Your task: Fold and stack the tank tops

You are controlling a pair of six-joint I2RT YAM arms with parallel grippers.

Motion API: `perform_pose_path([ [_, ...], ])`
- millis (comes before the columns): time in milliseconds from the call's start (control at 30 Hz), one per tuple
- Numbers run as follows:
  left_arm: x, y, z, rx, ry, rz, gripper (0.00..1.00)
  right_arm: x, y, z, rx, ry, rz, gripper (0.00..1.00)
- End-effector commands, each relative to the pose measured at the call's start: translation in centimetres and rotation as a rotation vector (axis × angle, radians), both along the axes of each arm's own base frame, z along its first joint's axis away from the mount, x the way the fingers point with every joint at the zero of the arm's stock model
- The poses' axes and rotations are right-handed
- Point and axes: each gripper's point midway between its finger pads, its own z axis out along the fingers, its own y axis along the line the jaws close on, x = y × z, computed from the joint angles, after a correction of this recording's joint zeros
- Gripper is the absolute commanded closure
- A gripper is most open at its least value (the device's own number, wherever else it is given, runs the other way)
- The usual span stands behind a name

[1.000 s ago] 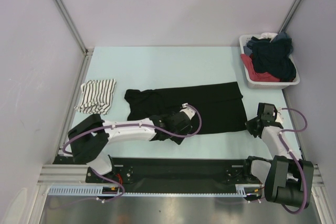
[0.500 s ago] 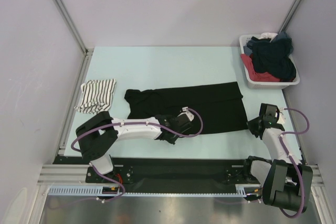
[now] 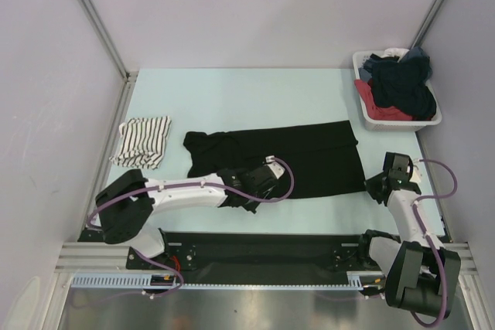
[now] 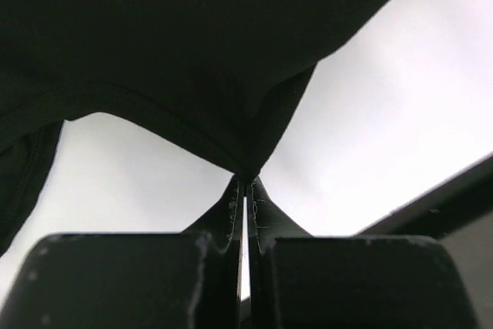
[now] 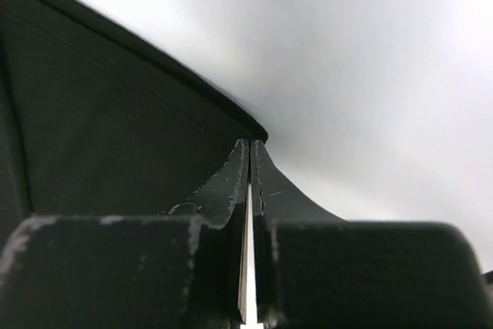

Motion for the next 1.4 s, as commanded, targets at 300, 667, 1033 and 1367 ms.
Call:
perform_pose_path([
  [300,-2.8,-0.6,1.2,-0.131,0.092,-0.044,1.0,1.1,-1.1,4.9,-0.066,-0.09,-0.003,1.0],
  [667,0.5,-0.3,2.4,-0.184,0.039,0.066,1.0,5.2,-1.8,7.4,-0.077,-0.145,0.028,1.0],
  [1033,5.7,0.2,4.1,-0.194,0.006,0.157,1.0,9.4,-1.8,6.5,-0.029,-0.154,0.046,1.0],
  [1367,9.6,0.0,3.8,-0.145,0.0,0.203,1.0,13.6,-1.7,6.0,-0.007,-0.151,0.049,1.0],
])
